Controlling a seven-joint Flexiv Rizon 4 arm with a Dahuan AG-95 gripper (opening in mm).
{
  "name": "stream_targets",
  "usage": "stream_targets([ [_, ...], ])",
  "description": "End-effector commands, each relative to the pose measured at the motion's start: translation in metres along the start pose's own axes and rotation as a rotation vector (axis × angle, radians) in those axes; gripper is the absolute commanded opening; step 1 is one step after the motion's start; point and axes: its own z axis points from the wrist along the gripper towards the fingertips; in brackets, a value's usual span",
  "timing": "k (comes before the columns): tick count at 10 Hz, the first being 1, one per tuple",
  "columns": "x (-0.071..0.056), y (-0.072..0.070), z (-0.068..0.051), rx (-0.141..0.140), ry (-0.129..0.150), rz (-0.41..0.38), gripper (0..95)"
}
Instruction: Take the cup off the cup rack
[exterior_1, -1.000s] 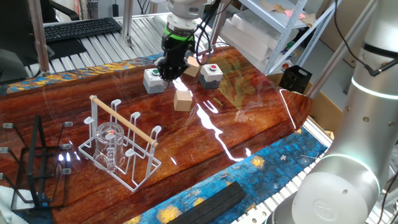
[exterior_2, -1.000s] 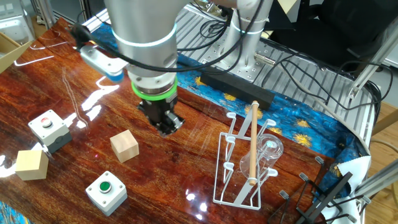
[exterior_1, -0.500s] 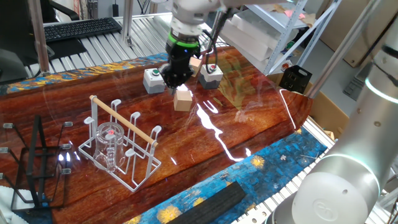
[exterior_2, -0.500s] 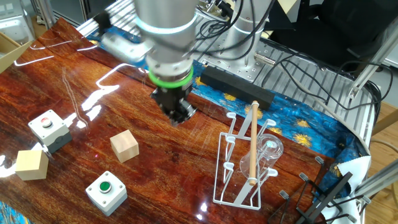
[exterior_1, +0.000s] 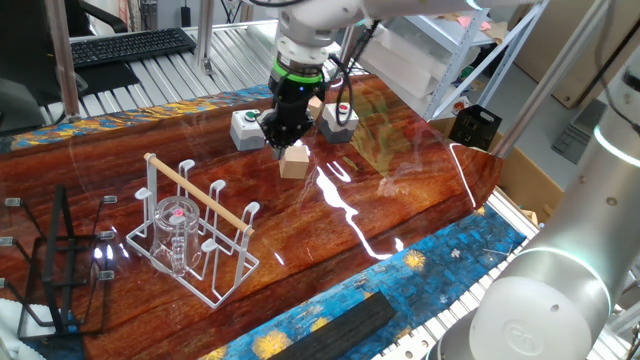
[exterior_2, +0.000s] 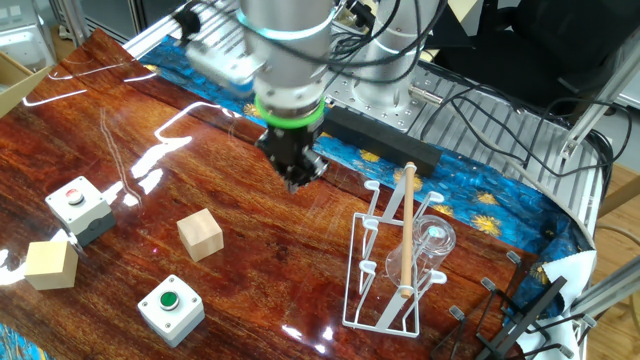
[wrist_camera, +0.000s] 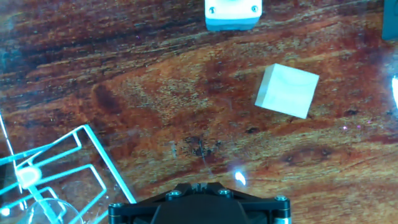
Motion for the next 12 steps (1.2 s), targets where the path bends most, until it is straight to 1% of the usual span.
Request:
stream_targets([
  [1, 0.009, -0.001, 0.001, -0.001, -0.001, -0.003, 0.0],
  [2, 0.013, -0.002, 0.001, 0.0, 0.0, -0.003, 0.0],
  [4, 0.03, -0.005, 0.002, 0.0, -0.006, -0.01, 0.0],
  [7, 0.046, -0.008, 0.006, -0.001, -0.018, -0.013, 0.0],
  [9, 0.058, -0.012, 0.008, -0.004, -0.02, -0.016, 0.0],
  [10, 0.062, -0.014, 0.01, -0.007, -0.023, -0.017, 0.0],
  [12, 0.063, -0.014, 0.011, -0.012, -0.022, -0.017, 0.0],
])
